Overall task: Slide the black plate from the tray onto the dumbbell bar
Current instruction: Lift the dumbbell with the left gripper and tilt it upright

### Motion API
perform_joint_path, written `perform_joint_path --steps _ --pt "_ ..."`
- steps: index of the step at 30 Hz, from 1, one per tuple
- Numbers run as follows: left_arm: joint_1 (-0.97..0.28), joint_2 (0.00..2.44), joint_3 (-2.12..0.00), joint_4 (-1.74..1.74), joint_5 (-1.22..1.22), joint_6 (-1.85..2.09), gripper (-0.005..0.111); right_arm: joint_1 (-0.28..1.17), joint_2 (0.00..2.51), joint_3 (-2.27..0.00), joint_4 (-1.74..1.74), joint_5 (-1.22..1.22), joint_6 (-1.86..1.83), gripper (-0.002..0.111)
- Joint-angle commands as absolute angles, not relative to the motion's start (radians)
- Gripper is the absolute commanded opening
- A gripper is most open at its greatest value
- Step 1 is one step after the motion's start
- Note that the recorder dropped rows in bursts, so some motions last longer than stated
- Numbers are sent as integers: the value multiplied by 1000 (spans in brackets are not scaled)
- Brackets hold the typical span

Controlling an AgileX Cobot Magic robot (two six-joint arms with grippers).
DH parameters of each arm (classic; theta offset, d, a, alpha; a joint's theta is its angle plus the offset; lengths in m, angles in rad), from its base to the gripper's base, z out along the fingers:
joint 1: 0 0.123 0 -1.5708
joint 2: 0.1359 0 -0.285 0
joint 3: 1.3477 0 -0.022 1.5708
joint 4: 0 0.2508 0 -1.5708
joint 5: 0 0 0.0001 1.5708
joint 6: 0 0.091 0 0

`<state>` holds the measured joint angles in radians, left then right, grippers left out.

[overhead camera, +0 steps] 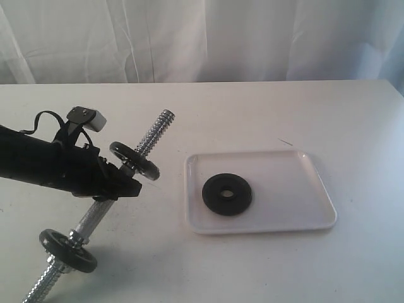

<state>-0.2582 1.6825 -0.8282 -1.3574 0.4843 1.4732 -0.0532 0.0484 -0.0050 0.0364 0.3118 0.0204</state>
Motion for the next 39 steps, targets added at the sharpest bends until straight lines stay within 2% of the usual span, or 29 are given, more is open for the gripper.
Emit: perform_joint_path --steps 1,19,25,30,39 --pt "-264 1628 -851 -1447 612 1481 0 -60 43 0 29 297 23 0" --pt "-272 1628 -849 -1394 710 1524 0 -60 43 0 26 292 23 0" --pt "-272 1626 -839 -1395 737 1521 0 -60 43 0 34 168 63 0" --pt "-272 1576 -781 -1412 656 1524 0 -60 43 0 34 53 151 0" --pt "-272 1462 -705 -1455 638 1546 0 -60 43 0 36 35 335 0"
